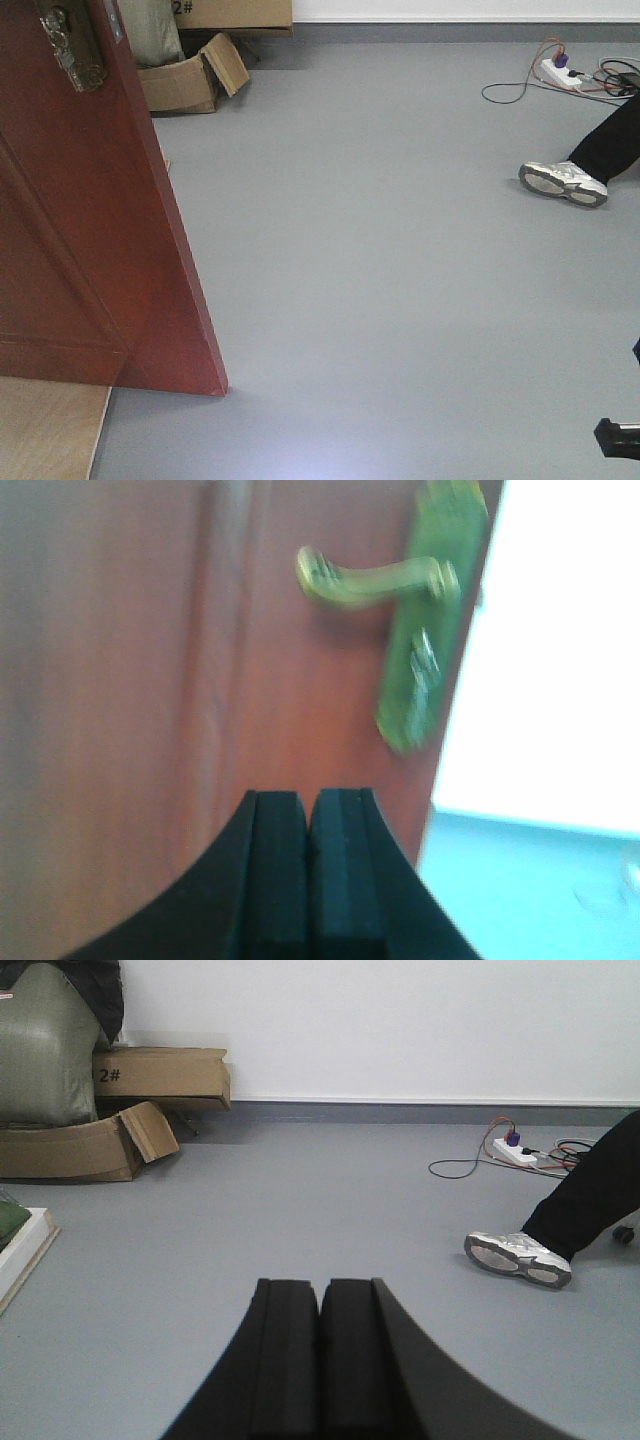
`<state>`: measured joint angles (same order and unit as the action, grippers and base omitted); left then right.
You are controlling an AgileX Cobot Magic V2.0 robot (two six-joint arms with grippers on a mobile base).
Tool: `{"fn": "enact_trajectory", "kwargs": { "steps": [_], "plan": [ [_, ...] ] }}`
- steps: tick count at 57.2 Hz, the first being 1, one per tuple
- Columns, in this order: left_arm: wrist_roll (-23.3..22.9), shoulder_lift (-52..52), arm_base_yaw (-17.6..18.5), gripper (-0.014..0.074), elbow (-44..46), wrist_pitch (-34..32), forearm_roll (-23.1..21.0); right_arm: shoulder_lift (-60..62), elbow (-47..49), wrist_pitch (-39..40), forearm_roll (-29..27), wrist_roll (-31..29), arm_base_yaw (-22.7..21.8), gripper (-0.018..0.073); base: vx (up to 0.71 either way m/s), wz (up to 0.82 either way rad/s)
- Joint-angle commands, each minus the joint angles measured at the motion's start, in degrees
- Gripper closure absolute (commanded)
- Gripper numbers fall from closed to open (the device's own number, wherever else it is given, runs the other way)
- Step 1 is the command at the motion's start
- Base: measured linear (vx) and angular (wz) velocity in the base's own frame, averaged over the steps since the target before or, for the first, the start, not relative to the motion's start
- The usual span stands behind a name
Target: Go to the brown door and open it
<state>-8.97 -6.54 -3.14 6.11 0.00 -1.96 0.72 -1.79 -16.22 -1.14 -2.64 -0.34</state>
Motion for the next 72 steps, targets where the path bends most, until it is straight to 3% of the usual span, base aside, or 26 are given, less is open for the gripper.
{"fn": "enact_trajectory", "kwargs": {
  "steps": [1,10,13,20,30,36,72],
  "plan": [
    [-0.9,-0.5,1.4,0.0603,-0.7,-6.0,2.7,-0.8,-0.2,4.7,0.4,-0.3,-0.1,0.0559,0.00,0.00],
    [-1.2,0.5,1.4,0.0603,-7.1,-11.4,4.3,-0.8,-0.2,4.7,0.4,-0.3,-0.1,0.0559,0.00,0.00],
    [-1.2,2.4,1.4,0.0603,-6.6,-6.8,4.3,-0.8,-0.2,4.7,0.4,-0.3,-0.1,0.0559,0.00,0.00],
    [-1.2,8.7,1.5,0.0603,-6.7,-4.0,4.4,-0.8,-0.2,4.7,0.4,-0.3,-0.1,0.0559,0.00,0.00],
    [-1.2,8.0,3.9,0.0603,-6.7,-4.9,8.0,-0.7,-0.2,4.7,0.4,-0.3,-0.1,0.0559,0.00,0.00],
    [-1.2,8.1,5.8,0.0603,-6.7,-4.9,7.9,-0.7,-0.2,4.7,0.4,-0.3,-0.1,0.0559,0.00,0.00],
    [-1.2,8.1,5.8,0.0603,-6.7,-4.9,7.9,-0.7,-0.2,4.7,0.4,-0.3,-0.1,0.0559,0.00,0.00]
  ]
}}
